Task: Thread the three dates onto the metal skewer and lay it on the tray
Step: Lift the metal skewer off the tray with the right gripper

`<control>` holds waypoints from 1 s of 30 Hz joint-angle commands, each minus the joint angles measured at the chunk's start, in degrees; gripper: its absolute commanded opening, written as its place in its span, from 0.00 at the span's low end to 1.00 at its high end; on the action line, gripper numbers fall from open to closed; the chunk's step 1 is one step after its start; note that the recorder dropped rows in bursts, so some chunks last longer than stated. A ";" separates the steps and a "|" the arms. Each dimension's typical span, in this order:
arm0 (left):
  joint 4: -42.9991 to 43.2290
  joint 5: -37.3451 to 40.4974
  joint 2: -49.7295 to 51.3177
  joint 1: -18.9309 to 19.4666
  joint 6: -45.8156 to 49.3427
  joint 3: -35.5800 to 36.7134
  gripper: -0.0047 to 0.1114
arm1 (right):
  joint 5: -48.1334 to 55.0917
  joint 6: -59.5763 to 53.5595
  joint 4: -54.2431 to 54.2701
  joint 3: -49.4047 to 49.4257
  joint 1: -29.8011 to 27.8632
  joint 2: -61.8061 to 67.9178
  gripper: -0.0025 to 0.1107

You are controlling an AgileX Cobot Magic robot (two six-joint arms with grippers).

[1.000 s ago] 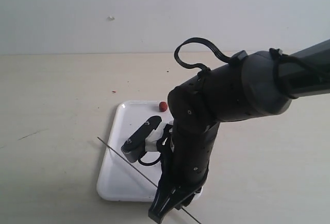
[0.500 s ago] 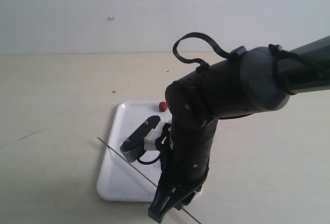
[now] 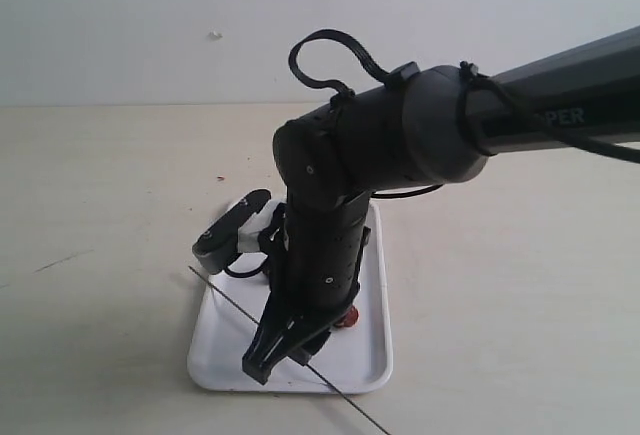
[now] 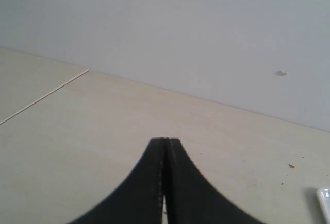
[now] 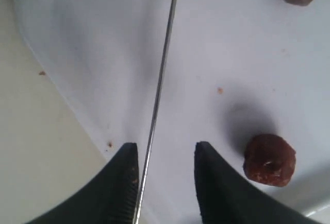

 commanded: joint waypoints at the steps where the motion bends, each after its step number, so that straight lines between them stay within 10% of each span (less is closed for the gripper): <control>1: 0.12 -0.51 -0.30 -0.28 -0.26 0.22 0.04 | 0.36 -0.42 -0.35 -0.47 0.12 0.17 0.35; 23: 0.12 -0.51 -0.30 -0.28 -0.26 0.22 0.04 | 1.35 -0.42 -0.32 -0.35 0.12 3.39 0.34; 30: 0.12 -0.51 -0.30 -0.28 -0.26 0.22 0.04 | 1.89 -0.67 -0.46 -0.35 0.12 3.39 0.07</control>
